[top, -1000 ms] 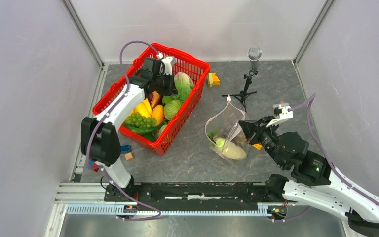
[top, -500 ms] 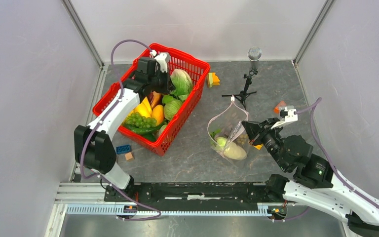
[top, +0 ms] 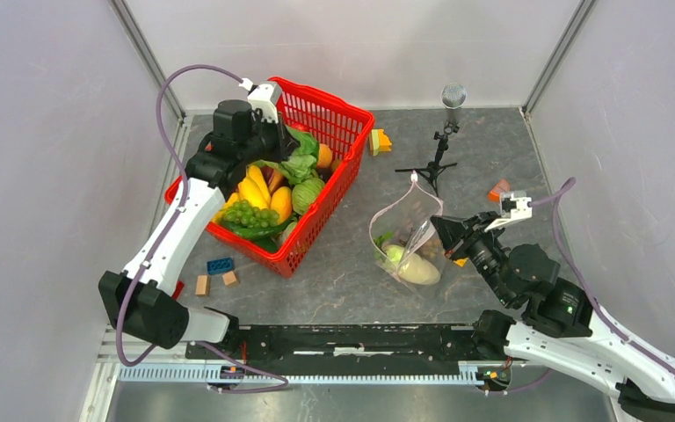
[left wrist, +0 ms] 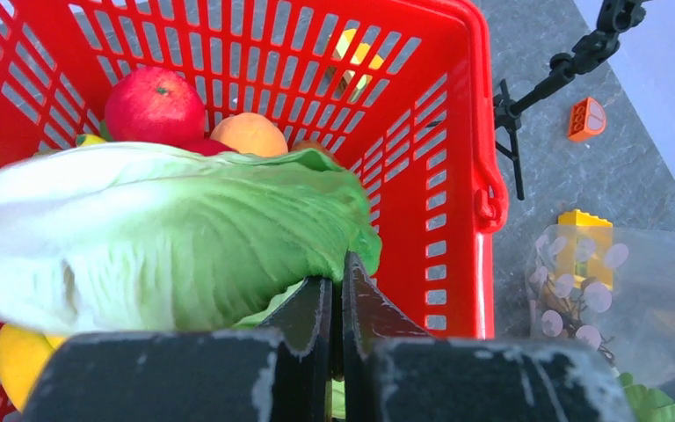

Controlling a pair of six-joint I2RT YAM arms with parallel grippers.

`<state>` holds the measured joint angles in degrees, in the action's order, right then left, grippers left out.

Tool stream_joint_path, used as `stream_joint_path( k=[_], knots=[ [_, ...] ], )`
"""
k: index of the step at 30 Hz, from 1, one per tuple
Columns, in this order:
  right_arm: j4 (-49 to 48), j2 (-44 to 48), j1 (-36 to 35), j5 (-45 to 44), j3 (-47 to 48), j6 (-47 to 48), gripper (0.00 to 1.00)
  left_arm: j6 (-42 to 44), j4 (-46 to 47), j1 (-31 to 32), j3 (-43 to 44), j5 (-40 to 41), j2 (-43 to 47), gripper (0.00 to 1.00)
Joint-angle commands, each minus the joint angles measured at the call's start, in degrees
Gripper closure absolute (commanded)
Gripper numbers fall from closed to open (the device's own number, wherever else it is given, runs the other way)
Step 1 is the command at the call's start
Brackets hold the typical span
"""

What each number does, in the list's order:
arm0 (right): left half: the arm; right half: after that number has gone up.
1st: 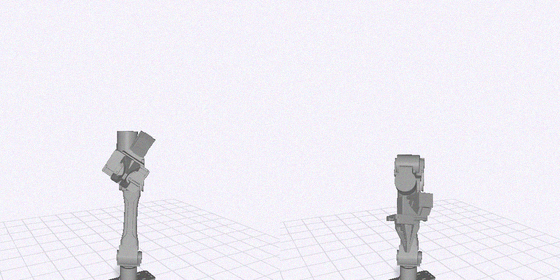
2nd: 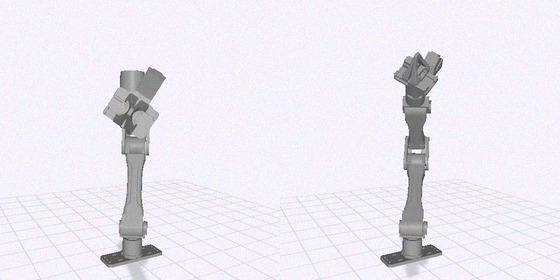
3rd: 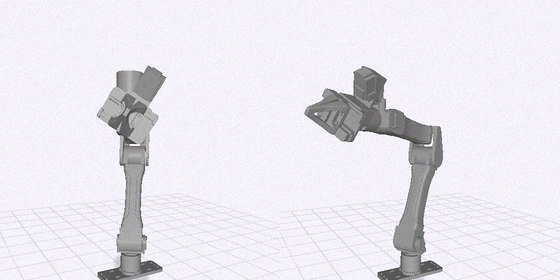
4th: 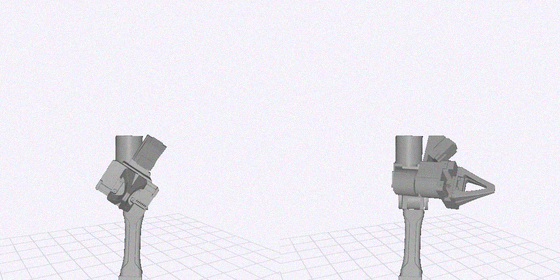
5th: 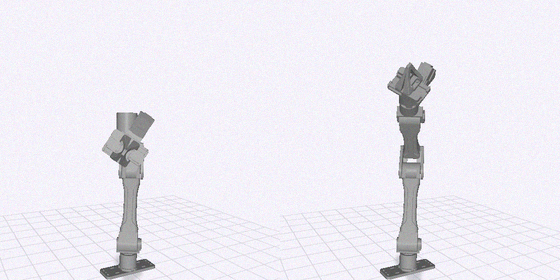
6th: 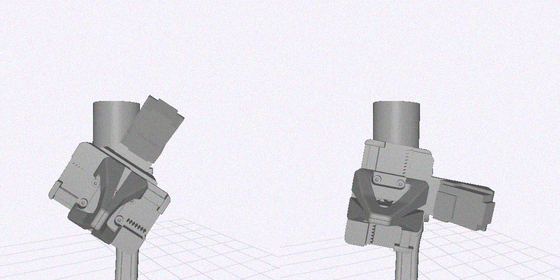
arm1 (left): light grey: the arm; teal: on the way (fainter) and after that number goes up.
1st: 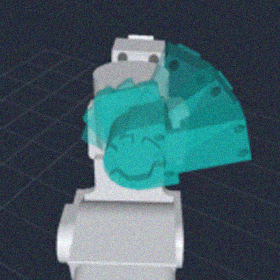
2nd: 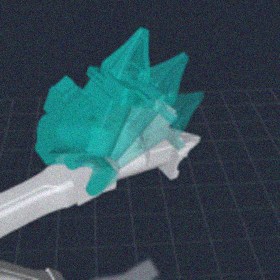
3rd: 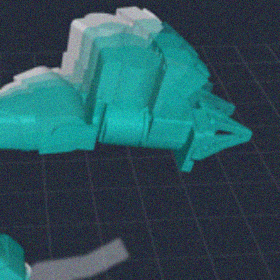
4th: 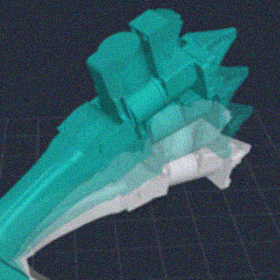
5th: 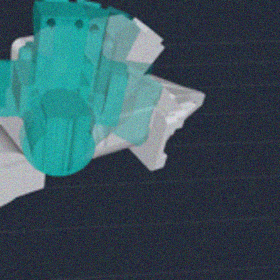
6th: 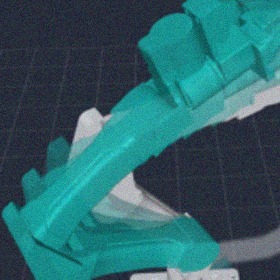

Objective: Place the food in the zip-top bag and seal the zipper
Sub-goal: Pick up the fake vegetable from the bin.

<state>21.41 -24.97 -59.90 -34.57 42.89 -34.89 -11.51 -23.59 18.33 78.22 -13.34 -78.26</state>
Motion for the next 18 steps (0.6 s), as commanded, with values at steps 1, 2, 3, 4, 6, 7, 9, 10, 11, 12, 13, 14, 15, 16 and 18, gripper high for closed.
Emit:
stream_joint_path(
  k=[1, 2, 3, 4, 6, 7, 9, 10, 11, 12, 13, 14, 15, 16, 18],
  knots=[
    [-2.8, -1.5, 0.0, 0.7, -0.3, 0.3, 0.98, -0.9, 0.0, -0.3, 0.4, 1.0, 2.0, 0.98],
    [-3.1, -1.8, 0.0, 0.9, -0.5, 0.3, 0.98, -1.1, 0.0, -0.3, -0.1, 1.1, 2.8, 0.98],
    [-3.3, -1.9, 0.0, 1.0, -0.6, 0.3, 0.98, -1.1, -0.2, -0.3, -0.6, 1.1, 3.3, 0.98],
    [-3.5, -2.0, 0.0, 1.0, -0.7, 0.3, 0.98, -1.0, -0.6, -0.3, -1.0, 1.4, 3.6, 0.98],
    [-3.9, -2.3, 0.0, 1.1, -0.8, 0.4, 0.97, -0.3, -1.7, -0.3, -1.5, 2.4, 3.3, 0.96],
    [-4.0, -2.6, 0.0, 1.2, -0.7, 0.5, 0.97, -0.5, -2.1, -0.3, -1.7, 3.7, 2.4, 0.93],
    [-4.1, -3.2, 0.0, 1.3, -0.5, 0.9, 0.97, -1.3, -1.7, -0.3, -2.4, 4.6, 0.8, 0.87],
    [-4.1, -3.5, 0.0, 1.3, -0.4, 1.0, 0.97, -1.9, -0.7, -0.4, -2.9, 5.1, -0.2, 0.83],
    [-4.2, -3.7, 0.0, 1.3, -0.4, 1.2, 0.97, -2.6, 0.3, -0.4, -3.3, 5.5, -1.0, 0.82],
    [-4.2, -3.8, 0.0, 1.2, -0.4, 1.3, 0.97, -3.3, 1.3, -0.4, -3.8, 5.9, -2.2, 0.79],
    [-4.3, -4.0, 0.0, 1.3, -0.4, 1.3, 0.97, -4.0, 2.7, -0.5, -4.1, 6.0, -3.2, 0.78],
    [-4.4, -4.0, 0.0, 1.3, -0.4, 1.3, 0.97, -4.7, 4.3, -0.6, -4.6, 5.5, -4.2, 0.78],
    [-4.7, -4.0, 0.0, 1.3, -0.6, 1.4, 0.97, -5.2, 5.0, -0.7, -4.7, 4.8, -5.4, 0.78],
    [-4.7, -3.9, 0.0, 1.3, -0.8, 1.3, 0.97, -5.6, 5.9, -0.7, -4.7, 4.1, -6.7, 0.78],
    [-4.8, -3.8, 0.0, 1.4, -0.9, 1.2, 0.97, -6.3, 8.0, -0.9, -4.9, 5.4, -8.9, 0.73]
  ],
)
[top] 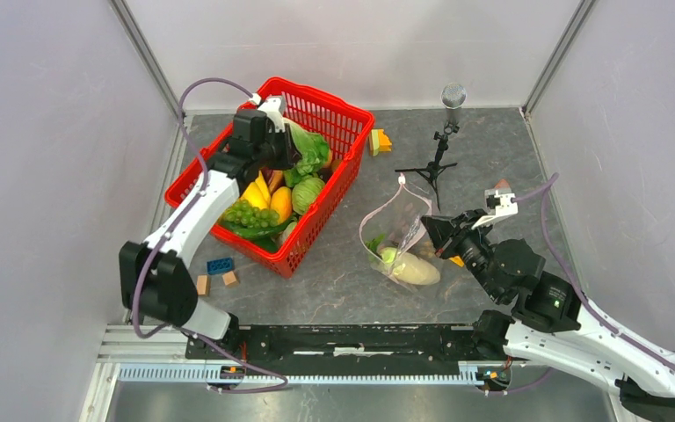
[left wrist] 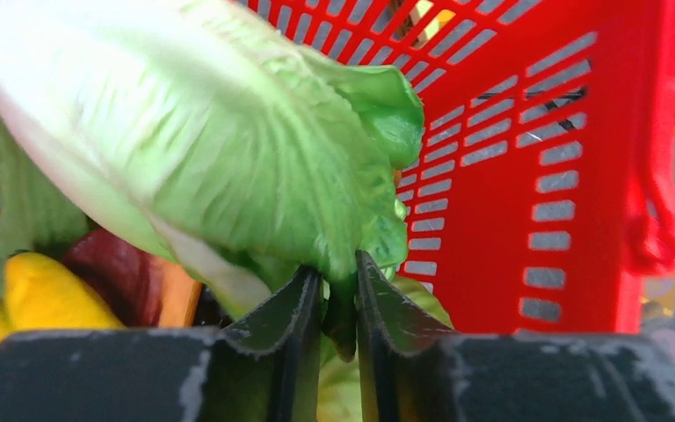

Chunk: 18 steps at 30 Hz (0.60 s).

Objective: Place the food in the zip-top bag and seal the zipper
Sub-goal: Pick up the fake vegetable from the bin.

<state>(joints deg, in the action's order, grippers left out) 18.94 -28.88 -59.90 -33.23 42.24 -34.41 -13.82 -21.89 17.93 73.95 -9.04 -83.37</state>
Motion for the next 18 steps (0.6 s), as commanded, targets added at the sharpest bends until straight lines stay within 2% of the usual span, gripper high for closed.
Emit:
stream_joint_path(
  k=[1, 3, 5, 7, 12, 15, 18],
  knots=[
    [-2.3, 0.3, 0.0, 0.0, -0.4, 0.7, 0.97, -4.8, 6.3, -0.9, -0.2, 1.5, -4.9, 0.73],
    [-2.3, 0.6, 0.0, -0.1, -0.4, 0.8, 0.97, -6.1, 5.8, -1.8, 1.1, -0.1, -6.9, 0.70],
    [-2.1, 1.0, 0.0, -0.6, -0.5, 0.8, 0.97, -6.7, 6.9, -1.9, 1.4, -0.6, -7.3, 0.41],
    [-2.2, 1.5, 0.0, -1.1, -0.9, 0.6, 0.97, -6.6, 7.6, -2.0, 1.9, -2.9, -7.2, 0.36],
    [-2.4, 2.2, 0.0, -1.1, -1.3, 0.5, 0.96, -5.7, 6.8, -2.0, 3.6, -8.8, -5.1, 0.15],
    [-2.2, 2.1, 0.0, -0.9, -1.3, 0.7, 0.96, -4.7, 5.2, -2.0, 4.6, -12.0, -3.6, 0.11],
    [-2.3, 1.8, 0.0, -1.2, -1.3, 0.7, 0.96, -5.1, 4.9, -2.0, 4.1, -10.3, -1.1, 0.08]
  ],
)
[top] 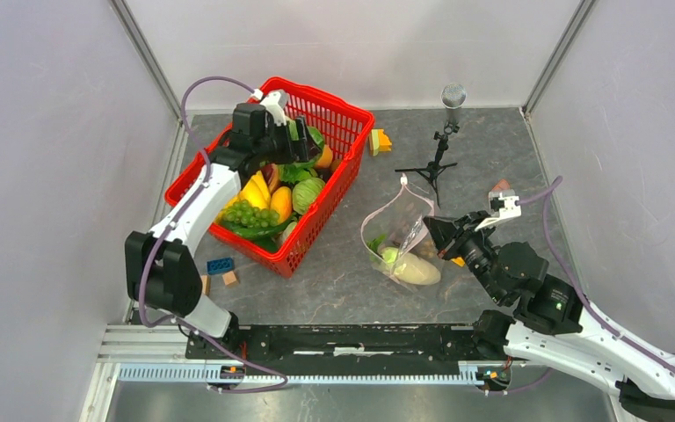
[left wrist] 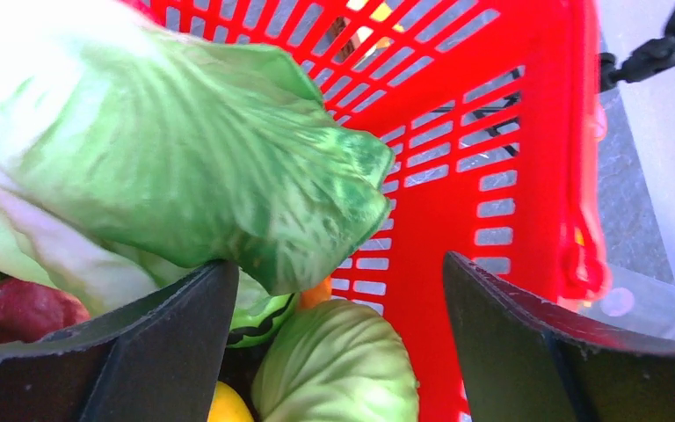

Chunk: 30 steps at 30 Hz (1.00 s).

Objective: Place the food in the zip-top bag and seal the zipper
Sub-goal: Pick up the fake vegetable from the bin.

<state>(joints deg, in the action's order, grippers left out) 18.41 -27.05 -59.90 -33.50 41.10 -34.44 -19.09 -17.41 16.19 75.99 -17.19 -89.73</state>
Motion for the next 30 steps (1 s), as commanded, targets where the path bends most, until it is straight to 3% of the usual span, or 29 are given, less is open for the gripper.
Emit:
stream_joint_path(
  k=[1, 7, 12, 17, 30],
  knots=[
    [-1.8, -0.2, 0.0, -0.9, -0.1, 0.8, 0.96, 0.1, 0.6, -0.3, 1.6, -1.0, 6.1, 0.03],
    [-2.3, -0.8, 0.0, -0.6, 0.0, 1.0, 0.96, -0.1, -1.1, -0.3, 2.5, 0.7, 10.1, 0.00],
    [-2.5, -1.2, 0.0, -0.5, 0.1, 1.1, 0.96, -4.3, 1.0, -1.4, -1.4, 14.7, 12.1, 0.00],
    [-2.4, -1.2, 0.0, -0.8, 0.1, 1.3, 0.96, -10.4, 6.7, -5.6, -5.4, 15.8, 11.1, 0.00],
    [-2.2, -1.9, 0.0, -0.7, 0.6, 1.8, 0.95, -2.7, 2.6, -6.2, -3.6, 20.5, 0.3, 0.00]
  ],
)
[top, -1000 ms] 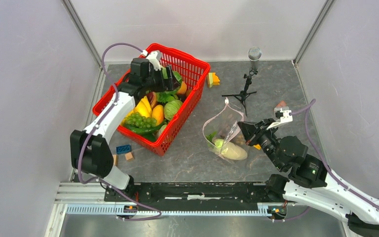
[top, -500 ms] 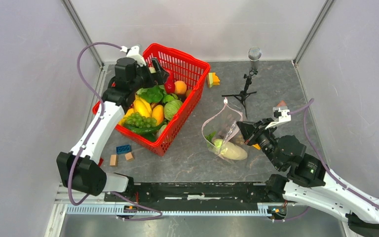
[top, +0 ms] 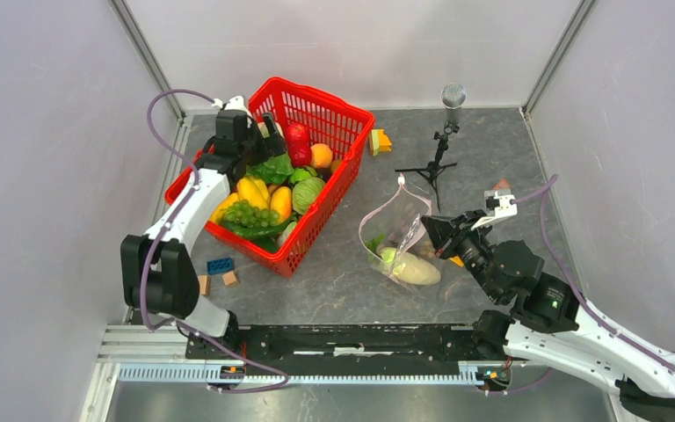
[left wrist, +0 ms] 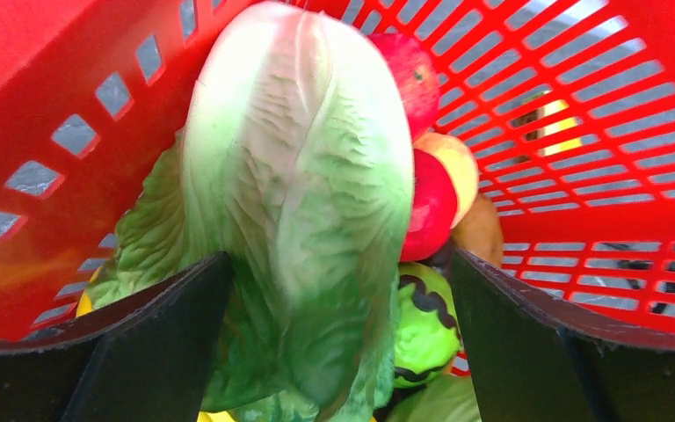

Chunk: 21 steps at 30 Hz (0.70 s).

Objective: Place the food in the zip-top bag and seal the zipper
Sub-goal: Pick up the fake vegetable from the bin.

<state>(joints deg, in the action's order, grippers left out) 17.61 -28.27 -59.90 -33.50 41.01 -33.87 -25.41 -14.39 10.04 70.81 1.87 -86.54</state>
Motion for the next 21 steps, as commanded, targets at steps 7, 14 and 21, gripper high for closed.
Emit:
stream_joint_path(
  k=[7, 14, 21],
  knots=[
    [-2.0, -2.1, 0.0, 0.6, 1.3, 1.7, 0.95, 5.5, -3.1, 0.1, 2.9, -0.9, -7.2, 0.01],
    [-2.4, -2.6, 0.0, 1.7, 1.5, 2.1, 0.95, 6.7, -4.7, 0.1, 2.0, 1.9, -6.3, 0.32],
    [-2.3, -1.8, 0.0, 1.5, 1.3, 2.3, 0.95, 8.1, -7.1, 0.1, 2.1, 5.3, -8.1, 0.21]
  ],
)
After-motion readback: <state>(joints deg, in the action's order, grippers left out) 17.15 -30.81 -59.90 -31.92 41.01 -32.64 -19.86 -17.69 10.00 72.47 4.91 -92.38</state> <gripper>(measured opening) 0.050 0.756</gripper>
